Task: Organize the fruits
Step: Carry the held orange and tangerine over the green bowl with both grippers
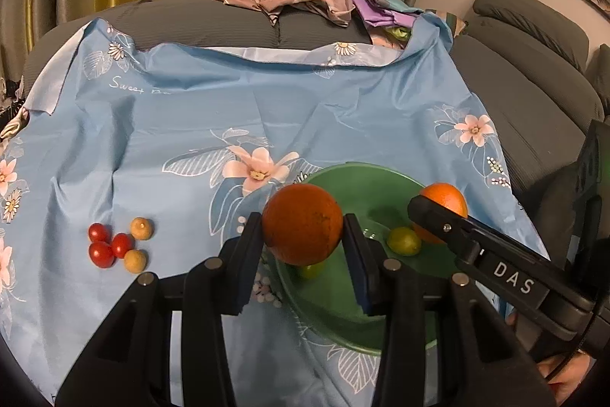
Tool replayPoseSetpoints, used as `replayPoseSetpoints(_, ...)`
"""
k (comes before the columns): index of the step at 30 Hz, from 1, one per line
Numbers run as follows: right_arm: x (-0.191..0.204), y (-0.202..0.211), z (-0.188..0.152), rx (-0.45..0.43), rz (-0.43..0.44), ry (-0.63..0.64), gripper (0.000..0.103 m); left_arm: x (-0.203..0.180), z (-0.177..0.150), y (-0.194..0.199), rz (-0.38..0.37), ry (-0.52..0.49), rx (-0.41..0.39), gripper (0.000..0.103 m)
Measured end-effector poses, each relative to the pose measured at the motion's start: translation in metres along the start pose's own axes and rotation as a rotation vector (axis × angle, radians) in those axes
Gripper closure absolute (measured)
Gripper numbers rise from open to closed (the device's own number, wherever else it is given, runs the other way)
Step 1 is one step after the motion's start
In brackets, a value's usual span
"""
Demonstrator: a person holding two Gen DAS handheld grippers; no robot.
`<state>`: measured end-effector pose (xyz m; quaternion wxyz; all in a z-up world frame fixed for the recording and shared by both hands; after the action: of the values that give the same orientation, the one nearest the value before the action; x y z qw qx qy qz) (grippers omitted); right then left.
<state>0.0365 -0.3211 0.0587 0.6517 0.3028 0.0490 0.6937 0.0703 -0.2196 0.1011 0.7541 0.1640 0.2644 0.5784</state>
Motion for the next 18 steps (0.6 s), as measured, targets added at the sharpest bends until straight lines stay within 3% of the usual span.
replayPoseSetpoints(18,-0.021,-0.003,0.002,0.003,-0.097,-0.030,0.055,-0.013,-0.007,-0.026,-0.027,-0.012,0.049,0.061)
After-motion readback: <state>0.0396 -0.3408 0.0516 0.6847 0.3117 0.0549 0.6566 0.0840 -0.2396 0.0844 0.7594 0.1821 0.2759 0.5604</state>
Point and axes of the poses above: each gripper's, at about its wrist camera, not at the fingertips, and y roughly against the way its jaws point, x to its left, z to its top, the point moved 5 cm from there along -y, roughly the way its jaws point, and after that the axes turned 7 degrees about -x, right-handed, at the moved point
